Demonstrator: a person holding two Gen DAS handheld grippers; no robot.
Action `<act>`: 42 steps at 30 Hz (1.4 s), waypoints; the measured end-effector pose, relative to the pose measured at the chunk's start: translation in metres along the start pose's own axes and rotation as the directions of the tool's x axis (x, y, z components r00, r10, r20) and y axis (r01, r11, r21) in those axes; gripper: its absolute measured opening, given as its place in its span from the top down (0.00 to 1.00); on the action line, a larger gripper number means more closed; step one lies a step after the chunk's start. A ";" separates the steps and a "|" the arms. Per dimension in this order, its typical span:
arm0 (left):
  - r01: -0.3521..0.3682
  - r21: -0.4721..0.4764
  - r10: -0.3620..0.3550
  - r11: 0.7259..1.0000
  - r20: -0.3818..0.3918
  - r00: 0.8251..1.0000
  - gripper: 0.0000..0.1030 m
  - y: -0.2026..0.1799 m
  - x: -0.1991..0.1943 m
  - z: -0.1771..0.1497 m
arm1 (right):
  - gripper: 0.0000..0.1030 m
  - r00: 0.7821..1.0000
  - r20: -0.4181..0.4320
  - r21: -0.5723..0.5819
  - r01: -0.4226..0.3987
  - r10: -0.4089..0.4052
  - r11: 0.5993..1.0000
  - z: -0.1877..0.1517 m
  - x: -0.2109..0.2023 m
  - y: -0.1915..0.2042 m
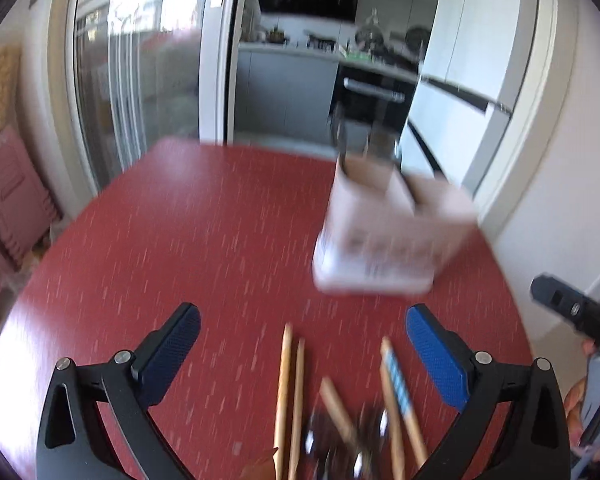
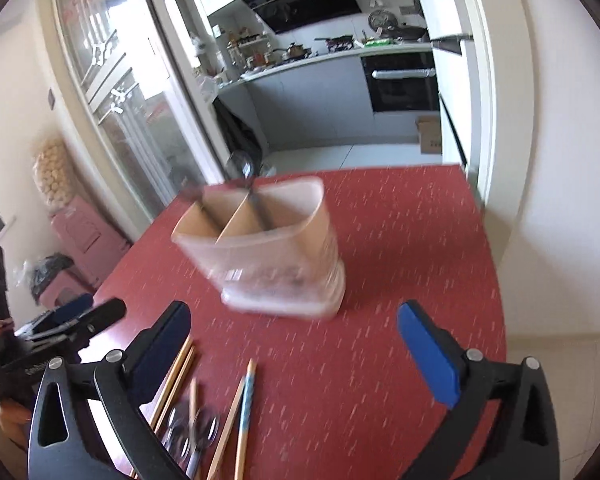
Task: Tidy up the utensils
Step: 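Lower the right gripper onto a dark-handled spoon and close on it, then grasp the yellow chopstick with the left gripper while the right grasps the blue chopstick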
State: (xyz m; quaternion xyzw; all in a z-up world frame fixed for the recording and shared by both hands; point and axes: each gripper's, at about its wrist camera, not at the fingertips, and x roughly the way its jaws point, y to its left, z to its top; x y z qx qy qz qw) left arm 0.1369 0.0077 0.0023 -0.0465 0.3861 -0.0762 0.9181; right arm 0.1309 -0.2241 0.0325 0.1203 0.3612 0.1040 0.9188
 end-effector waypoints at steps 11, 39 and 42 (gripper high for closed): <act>-0.205 0.047 0.210 0.978 -0.154 0.965 0.00 0.037 0.004 -0.088 | 0.00 0.956 -0.291 -0.026 0.025 -0.032 0.999 -0.079 0.015 0.019; -0.116 0.066 0.131 0.991 -0.301 0.945 0.00 0.050 0.058 -0.086 | 0.43 0.850 -0.463 -0.231 0.159 -0.252 0.960 -0.096 0.075 0.053; -0.112 0.083 0.132 0.990 -0.305 0.943 0.00 0.049 0.065 -0.078 | 0.54 0.837 -0.480 -0.245 0.160 -0.263 0.956 -0.085 0.088 0.058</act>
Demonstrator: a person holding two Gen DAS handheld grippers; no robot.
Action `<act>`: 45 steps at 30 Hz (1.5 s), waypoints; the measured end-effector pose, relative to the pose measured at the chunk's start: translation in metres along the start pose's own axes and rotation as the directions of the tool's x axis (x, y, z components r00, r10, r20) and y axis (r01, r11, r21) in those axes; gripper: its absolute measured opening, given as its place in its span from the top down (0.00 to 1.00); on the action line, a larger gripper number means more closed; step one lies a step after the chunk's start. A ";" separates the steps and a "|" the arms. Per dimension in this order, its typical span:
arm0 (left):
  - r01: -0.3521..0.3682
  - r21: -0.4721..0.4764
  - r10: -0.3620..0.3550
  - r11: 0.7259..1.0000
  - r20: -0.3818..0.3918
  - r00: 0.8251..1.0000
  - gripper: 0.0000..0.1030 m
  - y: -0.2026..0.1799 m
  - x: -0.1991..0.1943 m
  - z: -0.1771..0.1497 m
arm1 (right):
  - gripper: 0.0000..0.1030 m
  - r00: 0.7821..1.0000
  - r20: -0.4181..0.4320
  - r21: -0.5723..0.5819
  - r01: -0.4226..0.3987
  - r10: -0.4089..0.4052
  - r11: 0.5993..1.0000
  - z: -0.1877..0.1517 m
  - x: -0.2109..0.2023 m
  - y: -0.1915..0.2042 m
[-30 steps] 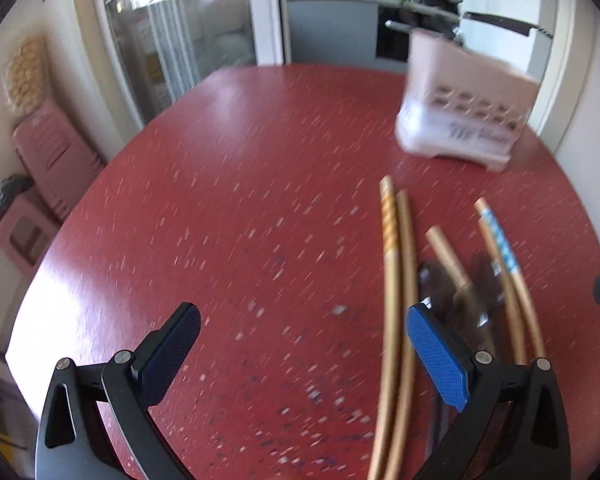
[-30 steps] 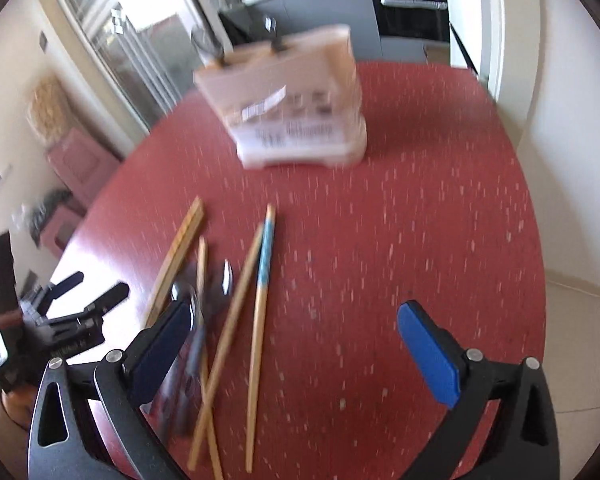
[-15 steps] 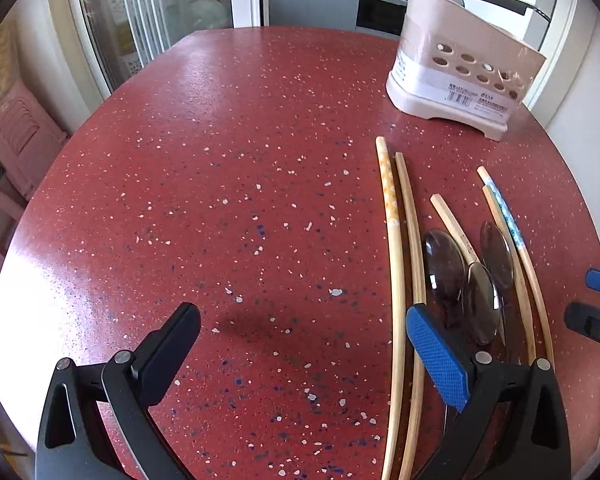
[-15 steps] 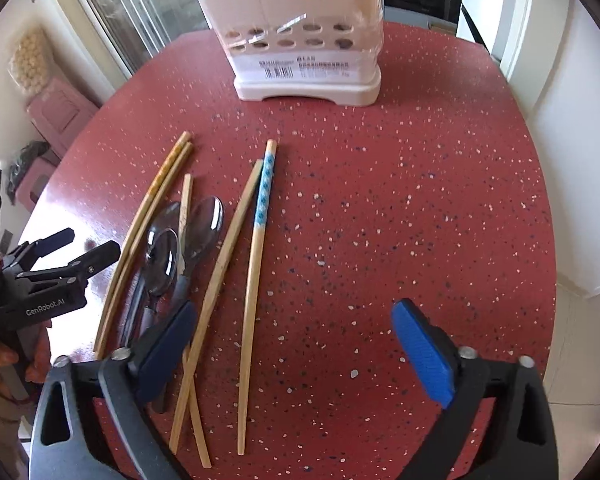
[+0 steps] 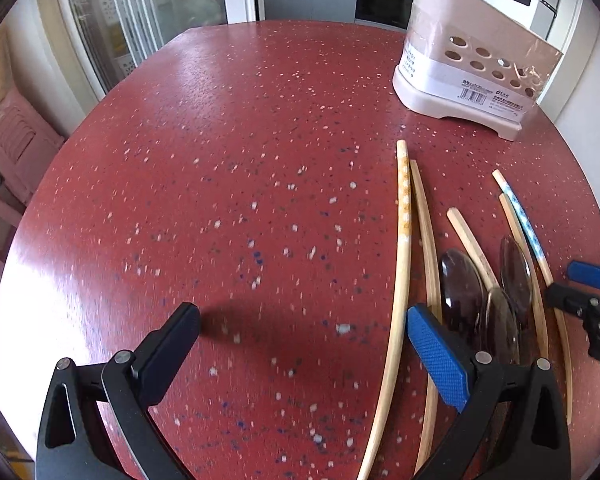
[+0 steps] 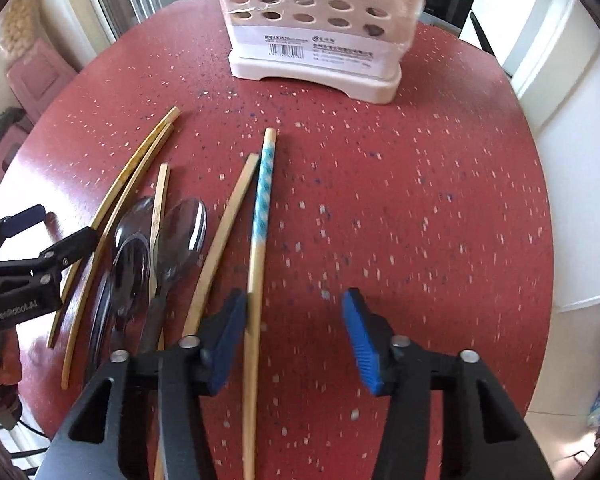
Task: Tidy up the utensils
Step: 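Grasp the yellow chopstick with the left gripper while the right grasps the blue chopstick, then carry both chopsticks to the pink caddy and drop them in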
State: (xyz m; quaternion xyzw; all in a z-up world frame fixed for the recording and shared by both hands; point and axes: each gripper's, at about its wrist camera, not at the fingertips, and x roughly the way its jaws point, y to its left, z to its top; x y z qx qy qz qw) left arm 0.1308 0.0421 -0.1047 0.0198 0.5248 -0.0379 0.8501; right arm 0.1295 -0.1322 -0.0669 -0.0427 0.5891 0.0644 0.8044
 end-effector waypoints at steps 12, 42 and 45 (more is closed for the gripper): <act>0.051 0.144 -0.038 0.988 -0.092 0.995 0.00 -0.027 0.018 0.044 | 0.72 0.989 -0.145 -0.044 -0.016 0.009 0.999 0.051 0.011 0.008; 0.183 0.015 -0.182 0.983 0.189 0.965 0.64 -0.029 -0.072 0.044 | 0.92 0.933 0.158 0.007 -0.327 0.322 0.945 -0.003 -0.083 -0.056; 0.213 -0.003 -0.205 0.977 0.254 0.945 0.64 -0.028 -0.093 0.051 | 0.92 0.916 0.209 -0.015 -0.347 0.342 0.938 -0.002 -0.104 -0.058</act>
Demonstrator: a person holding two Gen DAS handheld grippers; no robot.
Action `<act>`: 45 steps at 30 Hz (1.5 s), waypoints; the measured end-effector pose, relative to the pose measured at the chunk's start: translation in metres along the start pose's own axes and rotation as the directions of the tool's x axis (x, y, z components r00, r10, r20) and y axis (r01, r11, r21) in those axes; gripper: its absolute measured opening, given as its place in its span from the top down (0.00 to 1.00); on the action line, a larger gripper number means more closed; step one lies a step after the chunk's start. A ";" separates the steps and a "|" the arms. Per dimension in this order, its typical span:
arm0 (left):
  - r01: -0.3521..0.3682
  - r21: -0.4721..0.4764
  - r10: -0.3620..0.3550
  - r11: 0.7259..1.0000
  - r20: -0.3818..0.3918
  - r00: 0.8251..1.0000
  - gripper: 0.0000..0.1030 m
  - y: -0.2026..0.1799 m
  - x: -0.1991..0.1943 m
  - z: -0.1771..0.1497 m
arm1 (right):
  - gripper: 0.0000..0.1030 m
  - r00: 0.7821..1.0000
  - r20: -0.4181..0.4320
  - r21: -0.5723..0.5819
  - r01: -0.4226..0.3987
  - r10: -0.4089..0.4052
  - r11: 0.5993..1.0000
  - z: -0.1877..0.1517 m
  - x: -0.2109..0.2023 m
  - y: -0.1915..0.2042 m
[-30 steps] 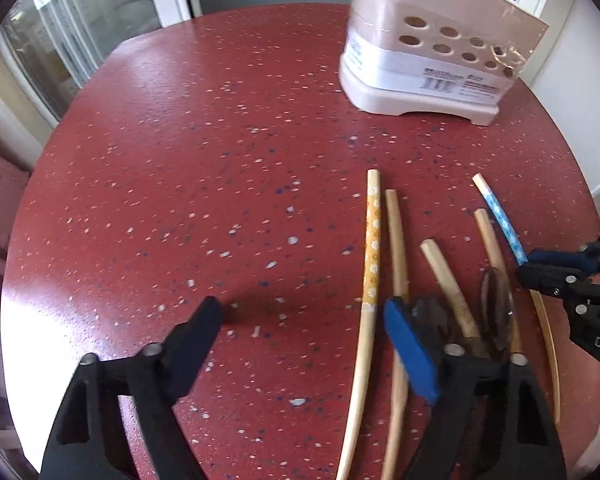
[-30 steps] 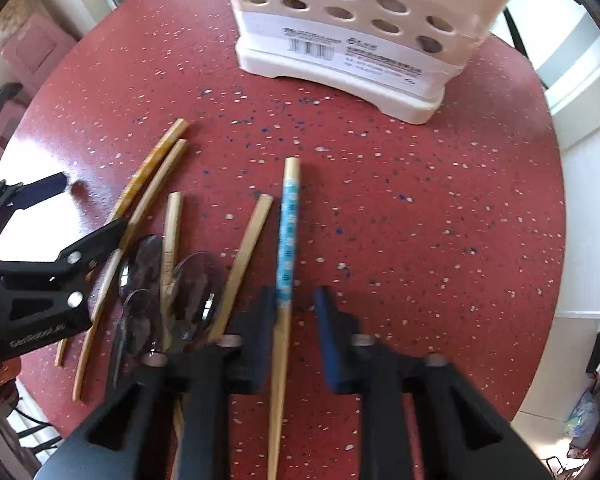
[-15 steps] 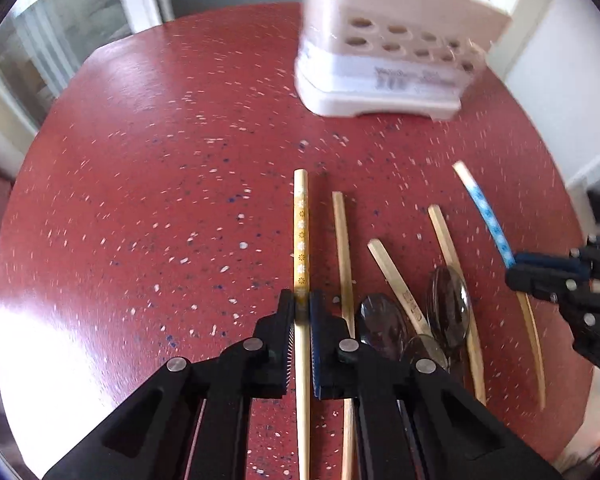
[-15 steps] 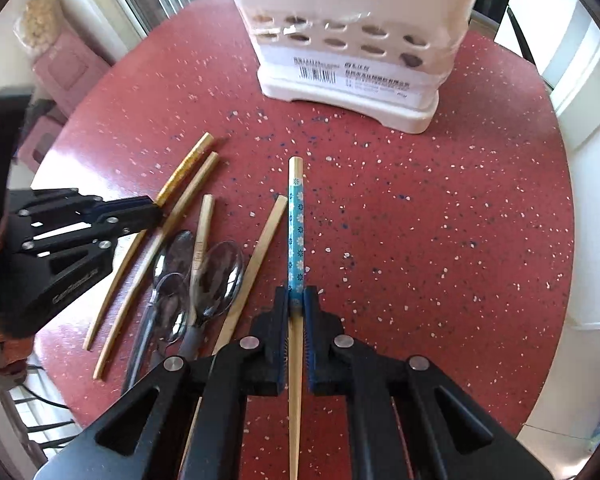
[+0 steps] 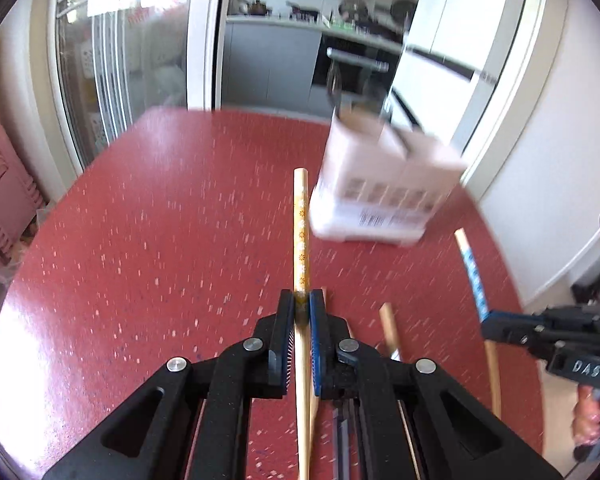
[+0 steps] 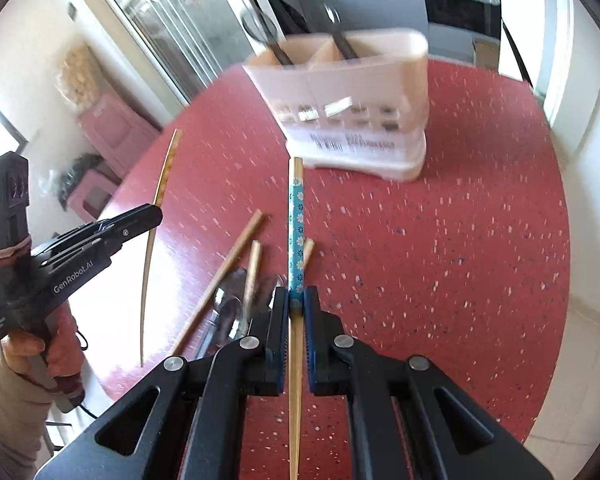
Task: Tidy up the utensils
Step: 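Carry both chopsticks to the pink caddy and drop them in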
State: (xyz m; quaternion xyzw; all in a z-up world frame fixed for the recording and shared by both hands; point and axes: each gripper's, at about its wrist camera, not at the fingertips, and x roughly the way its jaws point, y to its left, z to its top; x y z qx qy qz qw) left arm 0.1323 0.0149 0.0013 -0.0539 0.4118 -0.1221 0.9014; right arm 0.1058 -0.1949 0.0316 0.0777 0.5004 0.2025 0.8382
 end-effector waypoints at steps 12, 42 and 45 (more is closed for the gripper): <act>0.087 -0.056 -0.073 0.995 0.230 0.971 0.65 -0.014 -0.041 0.100 | 0.92 0.965 0.259 0.000 -0.031 0.029 1.000 0.082 -0.058 0.003; 0.023 -0.079 0.016 0.997 0.452 0.892 0.65 -0.039 0.086 0.182 | 0.92 0.812 0.576 -0.156 0.226 -0.097 0.962 0.195 0.035 -0.015; 0.004 -0.072 0.028 0.997 0.440 0.898 0.65 -0.038 0.091 0.167 | 0.92 0.820 0.564 -0.189 0.248 -0.102 0.950 0.178 0.047 -0.013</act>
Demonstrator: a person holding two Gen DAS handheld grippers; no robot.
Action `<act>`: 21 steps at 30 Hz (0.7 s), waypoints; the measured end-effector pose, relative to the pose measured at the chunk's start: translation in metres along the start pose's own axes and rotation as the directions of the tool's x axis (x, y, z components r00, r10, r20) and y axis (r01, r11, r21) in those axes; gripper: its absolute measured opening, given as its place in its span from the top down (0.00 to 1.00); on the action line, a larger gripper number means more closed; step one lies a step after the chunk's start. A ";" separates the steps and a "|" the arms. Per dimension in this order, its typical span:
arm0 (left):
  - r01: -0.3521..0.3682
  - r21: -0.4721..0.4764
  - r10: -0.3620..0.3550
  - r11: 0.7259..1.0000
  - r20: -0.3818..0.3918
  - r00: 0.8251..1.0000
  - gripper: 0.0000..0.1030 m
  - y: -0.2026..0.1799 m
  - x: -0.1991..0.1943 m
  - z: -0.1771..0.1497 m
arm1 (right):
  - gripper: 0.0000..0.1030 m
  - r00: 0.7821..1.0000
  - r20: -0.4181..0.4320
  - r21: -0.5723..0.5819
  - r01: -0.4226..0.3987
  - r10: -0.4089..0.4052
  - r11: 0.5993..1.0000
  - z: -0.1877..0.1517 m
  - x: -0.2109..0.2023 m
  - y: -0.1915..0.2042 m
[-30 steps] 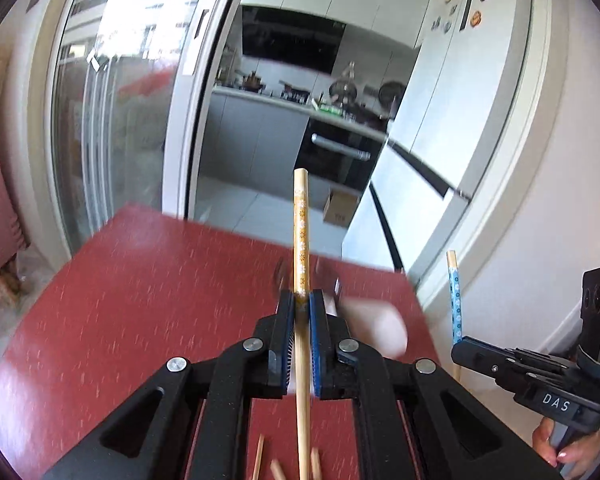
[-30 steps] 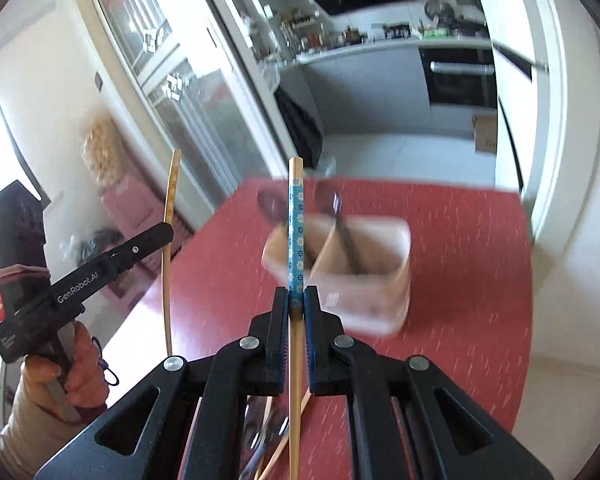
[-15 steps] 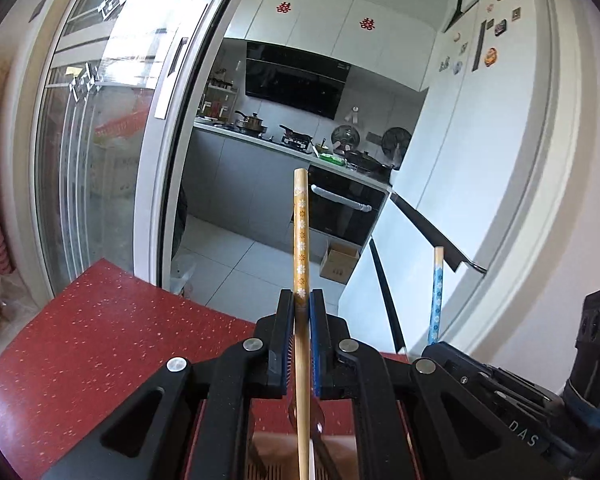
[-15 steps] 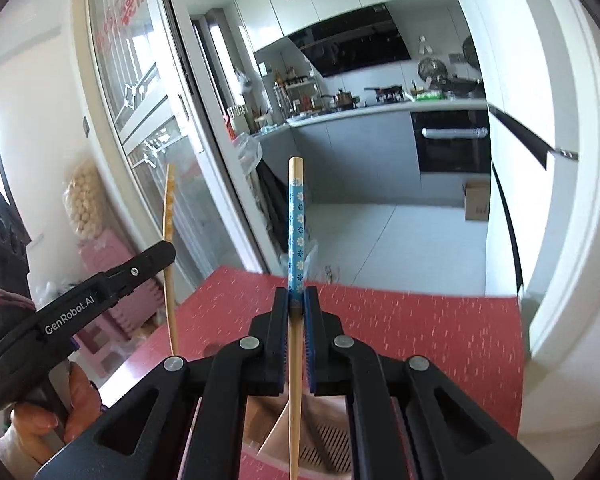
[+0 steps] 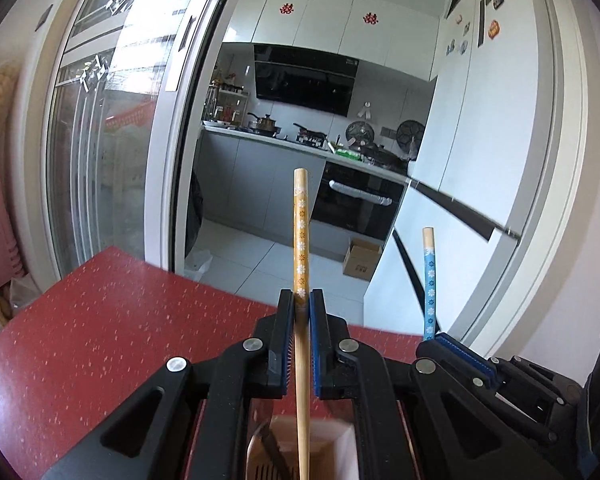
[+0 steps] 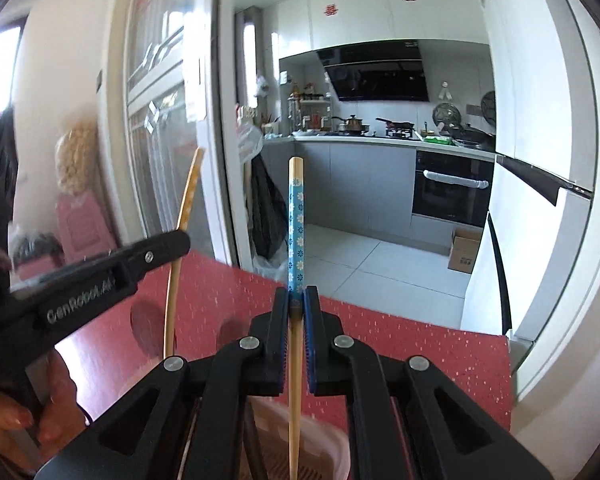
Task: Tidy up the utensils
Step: 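Carry both chopsticks to the pink caddy and drop them in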
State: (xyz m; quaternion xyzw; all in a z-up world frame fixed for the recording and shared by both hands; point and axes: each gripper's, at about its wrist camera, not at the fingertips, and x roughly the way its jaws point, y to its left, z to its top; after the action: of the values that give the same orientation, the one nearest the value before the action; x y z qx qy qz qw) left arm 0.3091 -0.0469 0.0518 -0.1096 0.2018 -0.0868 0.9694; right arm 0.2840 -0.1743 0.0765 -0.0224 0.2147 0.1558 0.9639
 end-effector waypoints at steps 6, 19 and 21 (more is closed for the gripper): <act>-0.020 0.044 0.021 0.999 -0.029 0.999 0.64 -0.004 -0.009 -0.022 | 0.93 0.999 -0.038 -0.031 -0.024 0.023 0.999 -0.021 -0.003 0.008; -0.006 0.088 0.016 0.996 -0.114 0.993 0.64 -0.002 -0.023 -0.041 | 0.84 0.969 -0.179 0.153 -0.141 0.168 0.978 -0.021 0.010 -0.025; -0.007 0.082 0.017 0.997 -0.124 0.992 0.64 0.001 -0.027 -0.040 | 0.76 0.964 -0.192 0.182 -0.152 0.187 0.972 -0.021 0.012 -0.028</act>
State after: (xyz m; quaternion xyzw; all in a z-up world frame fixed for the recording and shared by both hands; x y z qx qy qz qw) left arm 0.2683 -0.0475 0.0255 -0.0632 0.2590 -0.0959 0.9590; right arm 0.2947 -0.1998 0.0520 0.0599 0.3273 0.2164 0.9178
